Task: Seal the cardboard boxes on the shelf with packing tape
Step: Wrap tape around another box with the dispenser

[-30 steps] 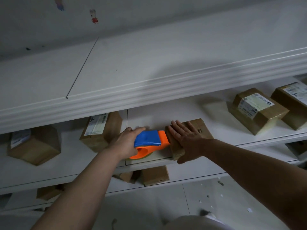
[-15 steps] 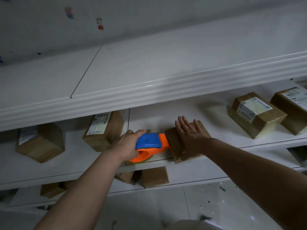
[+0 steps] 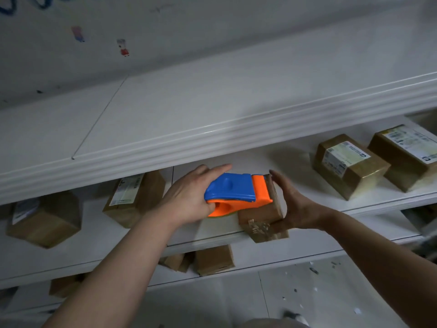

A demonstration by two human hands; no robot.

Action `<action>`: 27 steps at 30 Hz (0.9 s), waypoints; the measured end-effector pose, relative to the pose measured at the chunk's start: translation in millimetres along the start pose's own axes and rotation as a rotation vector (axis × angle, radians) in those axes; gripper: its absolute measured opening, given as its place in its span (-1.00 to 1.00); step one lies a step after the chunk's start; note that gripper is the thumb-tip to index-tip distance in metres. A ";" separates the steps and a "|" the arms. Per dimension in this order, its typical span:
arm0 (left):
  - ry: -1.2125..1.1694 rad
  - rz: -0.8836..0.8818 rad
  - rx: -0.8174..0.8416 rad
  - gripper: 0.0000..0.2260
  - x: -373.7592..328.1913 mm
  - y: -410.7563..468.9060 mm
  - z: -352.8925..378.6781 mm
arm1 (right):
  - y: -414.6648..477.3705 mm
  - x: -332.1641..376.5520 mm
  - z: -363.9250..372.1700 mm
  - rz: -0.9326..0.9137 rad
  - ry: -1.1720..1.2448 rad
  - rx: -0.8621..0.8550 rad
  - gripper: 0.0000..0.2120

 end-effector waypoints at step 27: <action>0.003 -0.128 0.151 -0.17 65.0 9.2 44.4 | 11.6 24.2 -22.0 0.069 -0.708 0.157 0.34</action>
Point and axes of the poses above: each hand's wrist, its own y-axis towards the middle knuckle, its own z-axis out of the palm, x = y × z, the point moved 6 cm from there along y, towards the middle knuckle, and after that the axes turned 2 degrees about x, right-handed, at the moved point
